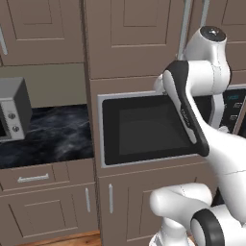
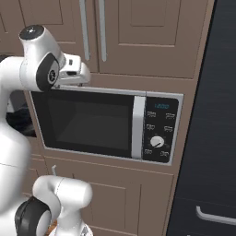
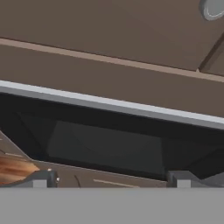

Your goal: Move the bowls from the cabinet to the plates on the dining table.

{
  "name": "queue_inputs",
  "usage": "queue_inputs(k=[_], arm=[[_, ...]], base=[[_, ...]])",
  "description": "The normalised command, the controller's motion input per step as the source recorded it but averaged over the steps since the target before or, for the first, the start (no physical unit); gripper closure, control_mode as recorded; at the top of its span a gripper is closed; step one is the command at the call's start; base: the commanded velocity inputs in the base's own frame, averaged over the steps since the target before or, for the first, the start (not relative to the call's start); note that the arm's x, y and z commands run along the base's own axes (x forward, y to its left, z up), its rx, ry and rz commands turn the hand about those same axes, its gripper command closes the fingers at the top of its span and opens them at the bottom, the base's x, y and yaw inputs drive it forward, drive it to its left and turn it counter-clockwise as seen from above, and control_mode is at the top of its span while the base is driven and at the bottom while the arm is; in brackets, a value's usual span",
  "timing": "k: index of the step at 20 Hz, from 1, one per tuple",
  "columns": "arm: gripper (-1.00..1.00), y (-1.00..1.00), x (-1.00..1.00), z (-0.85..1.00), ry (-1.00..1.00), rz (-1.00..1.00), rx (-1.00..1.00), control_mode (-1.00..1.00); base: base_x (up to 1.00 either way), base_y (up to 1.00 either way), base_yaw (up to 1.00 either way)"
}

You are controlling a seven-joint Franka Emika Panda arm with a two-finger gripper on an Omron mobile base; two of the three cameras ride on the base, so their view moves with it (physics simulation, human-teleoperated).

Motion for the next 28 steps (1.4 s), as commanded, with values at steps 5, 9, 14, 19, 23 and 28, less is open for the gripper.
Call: queue_inputs(k=[5,9,14,19,23,28], arm=[[-1.00,-0.02,-0.14,0.50,-0.08,0.02,-0.04,-1.00],[-1.00,0.00,-0.04,0.40,-0.12,0.00,-0.05,-1.00],[-1.00,-0.02,0.00,0.30,-0.11,0.00,-0.04,-1.00],[-1.00,-0.09,0.07,0.15,-0.08,0.00,0.00,-1.00],[-1.00,-0.10,0.07,0.16,-0.13,0.01,0.00,-1.00],[-1.00,-0.08,0.07,0.13,-0.15,0.00,0.00,-1.00]], base=[[0.00,0.00,0.00],[0.00,0.00,0.00],[0.00,0.00,0.00],[0.00,0.00,0.00],[0.00,0.00,0.00],[0.00,0.00,0.00]])
